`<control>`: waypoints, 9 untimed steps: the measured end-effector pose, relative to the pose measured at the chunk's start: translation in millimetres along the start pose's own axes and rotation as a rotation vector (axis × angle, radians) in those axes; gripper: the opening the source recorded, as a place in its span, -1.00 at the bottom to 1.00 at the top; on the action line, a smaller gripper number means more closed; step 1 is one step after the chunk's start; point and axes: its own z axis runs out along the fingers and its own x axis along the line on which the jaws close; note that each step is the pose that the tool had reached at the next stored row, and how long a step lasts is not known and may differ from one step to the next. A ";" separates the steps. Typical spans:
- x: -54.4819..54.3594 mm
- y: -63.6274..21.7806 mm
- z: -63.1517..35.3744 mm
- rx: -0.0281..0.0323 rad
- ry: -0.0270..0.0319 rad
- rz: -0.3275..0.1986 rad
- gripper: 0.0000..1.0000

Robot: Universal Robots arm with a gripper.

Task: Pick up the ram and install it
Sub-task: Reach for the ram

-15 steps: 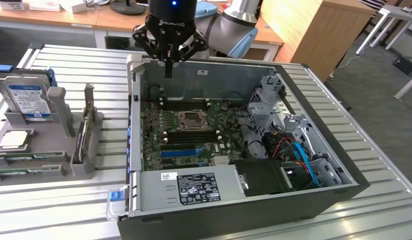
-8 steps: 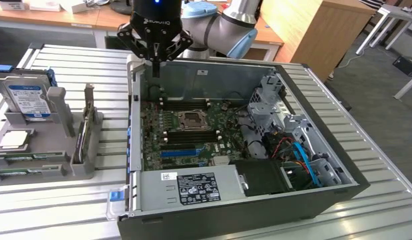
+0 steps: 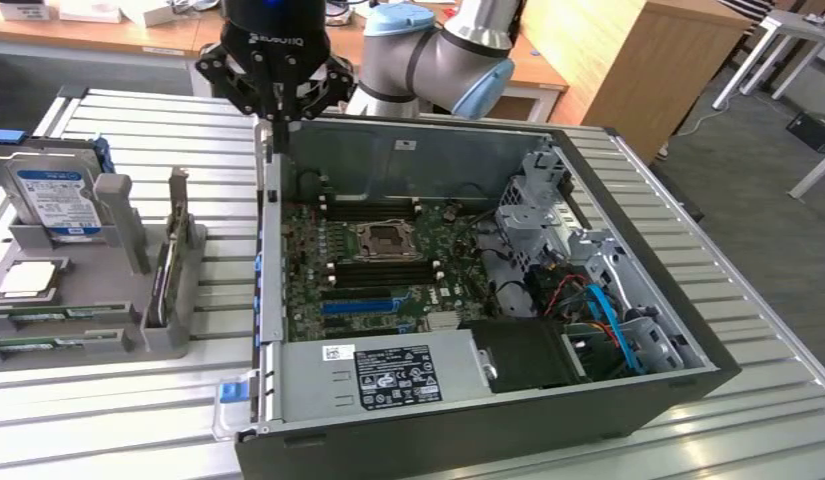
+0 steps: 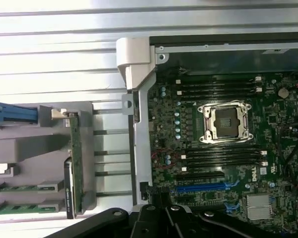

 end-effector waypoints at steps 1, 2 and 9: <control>3.6 -0.3 -0.1 0.0000 0.0000 0.000 -0.79; 7.2 -0.6 -0.1 -0.0001 -0.0001 0.000 -0.79; 34.7 -2.6 -0.9 -0.0001 -0.0001 0.000 -0.79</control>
